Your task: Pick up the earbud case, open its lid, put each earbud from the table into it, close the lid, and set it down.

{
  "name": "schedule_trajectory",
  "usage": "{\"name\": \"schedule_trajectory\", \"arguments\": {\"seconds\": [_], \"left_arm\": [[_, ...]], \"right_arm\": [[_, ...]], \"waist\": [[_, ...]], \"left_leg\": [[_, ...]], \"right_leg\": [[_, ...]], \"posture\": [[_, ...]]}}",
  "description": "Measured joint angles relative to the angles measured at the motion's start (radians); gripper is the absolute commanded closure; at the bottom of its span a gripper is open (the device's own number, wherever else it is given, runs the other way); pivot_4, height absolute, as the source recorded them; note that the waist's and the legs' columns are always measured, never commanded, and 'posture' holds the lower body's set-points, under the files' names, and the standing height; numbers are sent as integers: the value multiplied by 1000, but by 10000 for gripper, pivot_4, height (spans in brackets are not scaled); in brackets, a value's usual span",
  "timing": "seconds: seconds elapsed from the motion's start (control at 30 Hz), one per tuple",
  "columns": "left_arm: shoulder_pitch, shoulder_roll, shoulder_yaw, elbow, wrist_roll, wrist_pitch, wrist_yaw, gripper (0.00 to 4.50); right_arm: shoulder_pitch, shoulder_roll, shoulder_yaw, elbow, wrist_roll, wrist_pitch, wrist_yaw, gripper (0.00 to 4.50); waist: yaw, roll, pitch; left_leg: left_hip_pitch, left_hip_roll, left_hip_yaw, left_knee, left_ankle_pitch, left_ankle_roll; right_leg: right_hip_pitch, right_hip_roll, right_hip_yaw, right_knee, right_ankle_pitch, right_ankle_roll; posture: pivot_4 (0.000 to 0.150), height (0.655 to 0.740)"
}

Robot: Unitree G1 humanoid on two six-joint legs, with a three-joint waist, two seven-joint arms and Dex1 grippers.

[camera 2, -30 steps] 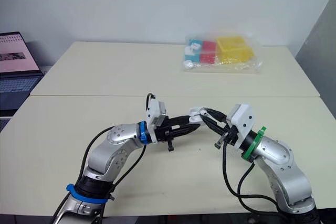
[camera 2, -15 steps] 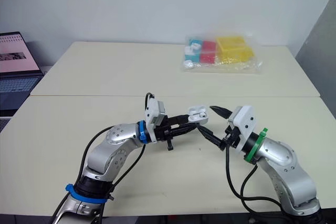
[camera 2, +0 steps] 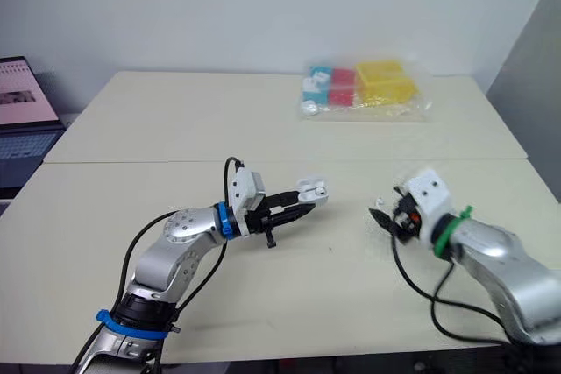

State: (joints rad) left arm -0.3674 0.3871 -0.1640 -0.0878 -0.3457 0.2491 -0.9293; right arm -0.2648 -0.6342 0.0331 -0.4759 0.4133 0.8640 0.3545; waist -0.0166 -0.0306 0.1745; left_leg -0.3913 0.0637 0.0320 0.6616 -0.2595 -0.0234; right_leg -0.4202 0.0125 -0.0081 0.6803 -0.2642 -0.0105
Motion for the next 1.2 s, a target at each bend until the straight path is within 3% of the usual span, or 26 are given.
{"name": "schedule_trajectory", "arguments": {"seconds": [0.1, 0.43, 0.53, 0.77, 0.83, 1.1, 1.2], "left_arm": [[5, -1, -6, -4, 3, 0, 0, 37015], [11, 0, -6, -21, 5, 2, 2, 37015], [11, 0, -7, -25, 8, 4, 2, 37015], [11, 0, -7, -30, 12, 6, 2, 37015], [11, 0, -7, -30, 12, 6, 2, 37015], [24, 0, -9, -32, 13, 7, 3, 37015], [37, 1, -18, -55, 14, 7, 3, 37015]], "right_arm": [[-50, 95, 12, 141, -52, 14, -72, 8948], [-76, 159, 19, 327, -149, -52, -92, 8948], [-68, 183, -2, 329, -147, -48, -94, 14372], [-63, 206, -14, 327, -146, -35, -87, 37694], [-62, 205, -18, 320, -146, -25, -79, 40264], [34, -15, 12, 152, -73, 58, 166, 40264], [121, -219, 51, 82, -68, -41, 369, 40264]], "waist": [[5, 0, 0], [13, 0, 0], [13, 0, 0], [15, 0, 0], [15, 0, 0], [14, 0, 0], [14, 2, 1]], "left_leg": [[-4, 0, 1, 0, 0, 0], [-5, -1, 2, 1, 0, 0], [-4, -1, 1, 1, 0, 0], [-3, -1, 1, 1, 0, 0], [-3, -1, 1, 1, 0, 0], [-4, -1, 1, 0, 0, 0], [-4, -1, 1, 1, 0, 0]], "right_leg": [[-2, -1, 0, -1, 0, 0], [-2, -3, -1, -2, -1, 1], [-2, -2, -1, -1, -1, 1], [0, -3, -1, -1, 0, 1], [-1, -3, -1, -1, 0, 1], [-1, -2, -1, -3, -1, 1], [-1, -2, -2, -3, -1, 1]], "posture": [[1500, 7400], [1500, 7400], [1500, 7400], [1500, 7400], [1500, 7400], [1500, 7400], [1500, 7400]]}}
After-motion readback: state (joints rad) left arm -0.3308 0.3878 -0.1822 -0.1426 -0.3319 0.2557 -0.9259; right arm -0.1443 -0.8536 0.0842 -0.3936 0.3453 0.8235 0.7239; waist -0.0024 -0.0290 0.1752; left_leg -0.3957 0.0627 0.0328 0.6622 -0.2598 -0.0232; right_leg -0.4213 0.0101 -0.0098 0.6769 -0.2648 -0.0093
